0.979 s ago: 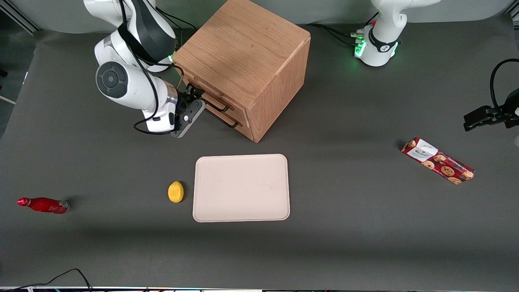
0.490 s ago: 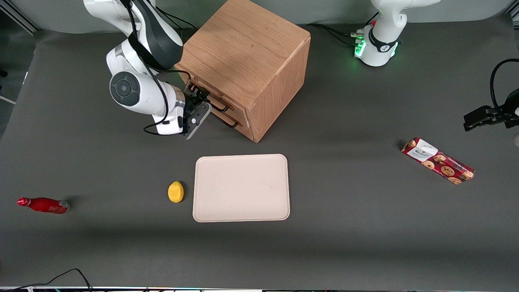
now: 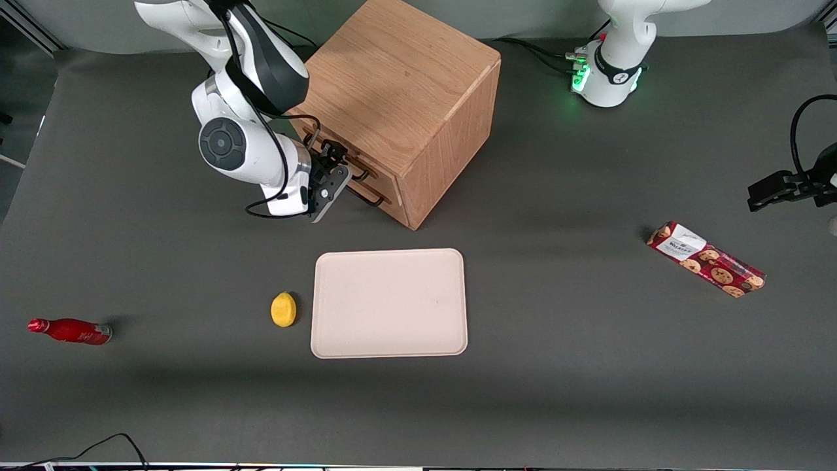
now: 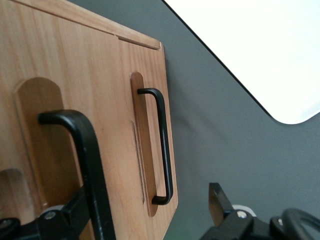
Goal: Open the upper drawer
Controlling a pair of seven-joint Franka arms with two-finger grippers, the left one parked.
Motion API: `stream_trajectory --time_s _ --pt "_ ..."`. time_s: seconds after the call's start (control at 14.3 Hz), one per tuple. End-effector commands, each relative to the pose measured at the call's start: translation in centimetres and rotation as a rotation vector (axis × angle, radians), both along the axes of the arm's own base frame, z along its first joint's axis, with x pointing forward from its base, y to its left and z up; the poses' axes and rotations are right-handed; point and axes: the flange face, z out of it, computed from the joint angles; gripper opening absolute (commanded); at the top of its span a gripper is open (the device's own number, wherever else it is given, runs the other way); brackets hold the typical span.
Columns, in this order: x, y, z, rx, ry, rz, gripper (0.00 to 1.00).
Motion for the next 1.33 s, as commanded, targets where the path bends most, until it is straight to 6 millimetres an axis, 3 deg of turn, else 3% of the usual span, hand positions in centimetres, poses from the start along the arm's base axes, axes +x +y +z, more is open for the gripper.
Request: stream_trajectory --time_s 0.0,0.7,1.26 --pt "0.0 0.1 -1.0 0.022 0.0 0.011 1.0" --pt "0.7 -0.4 -1.8 0.012 -0.025 0.01 1.0" --pt "2.8 -2.5 -1.6 -0.009 -0.057 -0.014 1.0"
